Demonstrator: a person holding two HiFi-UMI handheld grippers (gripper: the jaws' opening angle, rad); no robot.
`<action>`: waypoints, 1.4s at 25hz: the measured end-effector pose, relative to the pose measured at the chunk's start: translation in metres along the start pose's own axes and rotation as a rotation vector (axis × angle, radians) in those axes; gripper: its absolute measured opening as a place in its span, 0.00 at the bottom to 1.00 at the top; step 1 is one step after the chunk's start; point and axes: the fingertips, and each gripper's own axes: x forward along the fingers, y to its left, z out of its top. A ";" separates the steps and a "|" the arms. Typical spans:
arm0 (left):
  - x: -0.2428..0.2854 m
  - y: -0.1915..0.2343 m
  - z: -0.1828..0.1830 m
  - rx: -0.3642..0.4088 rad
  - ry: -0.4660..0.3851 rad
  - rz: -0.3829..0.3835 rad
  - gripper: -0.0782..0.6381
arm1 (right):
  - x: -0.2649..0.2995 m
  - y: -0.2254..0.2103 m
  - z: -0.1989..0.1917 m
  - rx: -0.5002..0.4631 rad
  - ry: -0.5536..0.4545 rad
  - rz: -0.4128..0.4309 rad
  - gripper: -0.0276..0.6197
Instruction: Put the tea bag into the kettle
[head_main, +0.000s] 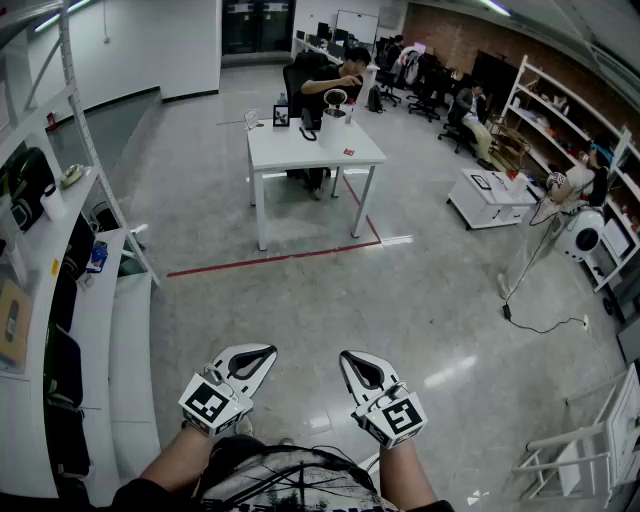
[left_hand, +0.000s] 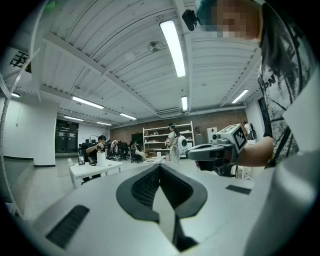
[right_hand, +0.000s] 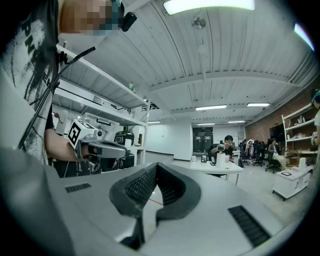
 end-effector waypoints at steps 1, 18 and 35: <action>0.000 0.000 0.000 0.001 0.000 0.000 0.12 | 0.000 0.000 0.000 0.001 0.000 0.002 0.06; 0.003 -0.005 0.003 -0.001 -0.011 0.011 0.12 | -0.007 -0.006 0.004 0.076 -0.034 0.014 0.06; 0.026 0.030 -0.006 -0.007 -0.025 -0.013 0.12 | 0.030 -0.024 0.005 0.031 -0.044 0.019 0.06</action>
